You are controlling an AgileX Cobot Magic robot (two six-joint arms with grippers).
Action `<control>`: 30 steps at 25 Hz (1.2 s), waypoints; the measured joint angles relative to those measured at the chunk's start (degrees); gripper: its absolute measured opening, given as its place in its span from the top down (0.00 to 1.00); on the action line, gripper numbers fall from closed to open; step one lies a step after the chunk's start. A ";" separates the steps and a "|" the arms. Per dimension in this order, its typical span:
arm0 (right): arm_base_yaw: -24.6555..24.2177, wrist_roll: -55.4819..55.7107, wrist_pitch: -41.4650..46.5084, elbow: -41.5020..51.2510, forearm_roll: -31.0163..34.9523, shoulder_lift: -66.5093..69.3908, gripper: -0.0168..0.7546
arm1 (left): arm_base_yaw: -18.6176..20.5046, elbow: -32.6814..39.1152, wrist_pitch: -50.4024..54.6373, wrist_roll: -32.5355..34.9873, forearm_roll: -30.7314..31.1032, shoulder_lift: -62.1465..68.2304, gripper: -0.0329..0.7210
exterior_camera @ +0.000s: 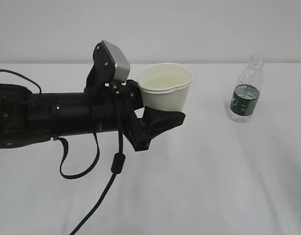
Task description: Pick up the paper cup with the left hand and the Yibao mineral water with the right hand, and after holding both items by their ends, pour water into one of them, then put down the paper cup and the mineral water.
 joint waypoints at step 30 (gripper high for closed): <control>0.00 0.13 0.42 0.00 -0.13 0.00 0.21 | 11.31 0.00 0.61 4.61 -10.07 0.00 0.35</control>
